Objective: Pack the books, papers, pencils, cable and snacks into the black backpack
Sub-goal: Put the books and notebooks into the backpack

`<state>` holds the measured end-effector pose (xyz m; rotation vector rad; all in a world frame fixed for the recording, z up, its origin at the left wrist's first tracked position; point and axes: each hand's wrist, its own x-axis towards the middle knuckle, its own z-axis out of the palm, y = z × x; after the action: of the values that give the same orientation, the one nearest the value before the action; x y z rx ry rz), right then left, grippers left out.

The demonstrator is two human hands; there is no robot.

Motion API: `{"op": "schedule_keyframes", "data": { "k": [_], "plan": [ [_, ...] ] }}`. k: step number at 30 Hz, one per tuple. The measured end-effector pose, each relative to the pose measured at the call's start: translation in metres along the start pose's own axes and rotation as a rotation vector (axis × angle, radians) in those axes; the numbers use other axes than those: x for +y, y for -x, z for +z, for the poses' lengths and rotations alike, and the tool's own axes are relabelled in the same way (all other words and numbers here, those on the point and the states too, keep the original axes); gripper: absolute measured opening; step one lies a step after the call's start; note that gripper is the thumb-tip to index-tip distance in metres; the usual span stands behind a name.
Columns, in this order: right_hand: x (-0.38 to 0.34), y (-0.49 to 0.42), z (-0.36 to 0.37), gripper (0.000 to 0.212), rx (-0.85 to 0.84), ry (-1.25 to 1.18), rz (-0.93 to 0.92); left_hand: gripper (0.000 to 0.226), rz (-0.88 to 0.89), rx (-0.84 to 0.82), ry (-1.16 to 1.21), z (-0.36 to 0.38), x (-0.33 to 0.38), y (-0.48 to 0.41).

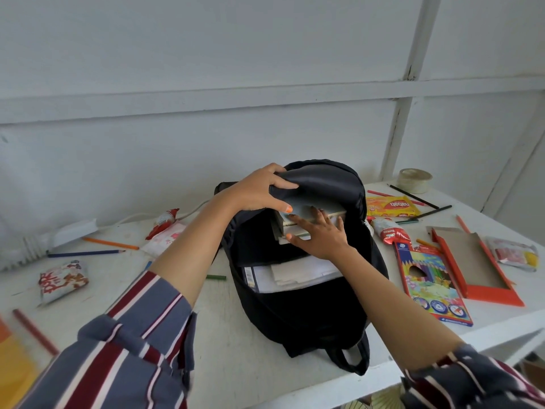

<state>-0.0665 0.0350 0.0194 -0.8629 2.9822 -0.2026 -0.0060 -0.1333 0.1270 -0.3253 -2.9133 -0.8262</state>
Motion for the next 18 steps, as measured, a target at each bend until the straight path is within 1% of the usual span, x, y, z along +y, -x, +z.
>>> {"op": "schedule_keyframes", "data": {
  "k": [6, 10, 12, 14, 16, 18],
  "plan": [
    [-0.003, -0.003, 0.002, 0.066, -0.015, 0.053, 0.008, 0.052, -0.006, -0.017, -0.023, 0.002, 0.002, 0.001],
    [0.002, -0.002, 0.002, 0.066, -0.035, 0.046, -0.040, 0.050, -0.034, -0.048, -0.017, 0.004, 0.005, 0.004],
    [0.005, 0.001, -0.001, 0.067, -0.054, 0.035, -0.060, 0.045, -0.074, -0.132, 0.026, 0.005, 0.007, 0.004],
    [0.009, 0.014, -0.006, 0.067, -0.061, -0.033, -0.091, 0.038, -0.111, -0.253, 0.003, 0.007, 0.009, 0.004],
    [0.015, 0.034, -0.014, 0.064, -0.095, -0.188, -0.116, 0.031, -0.131, -0.386, -0.077, 0.011, 0.013, 0.003],
    [0.026, 0.057, -0.023, 0.054, -0.156, -0.301, -0.120, 0.032, -0.171, -0.487, -0.106, 0.017, 0.016, 0.001]
  ]
}}
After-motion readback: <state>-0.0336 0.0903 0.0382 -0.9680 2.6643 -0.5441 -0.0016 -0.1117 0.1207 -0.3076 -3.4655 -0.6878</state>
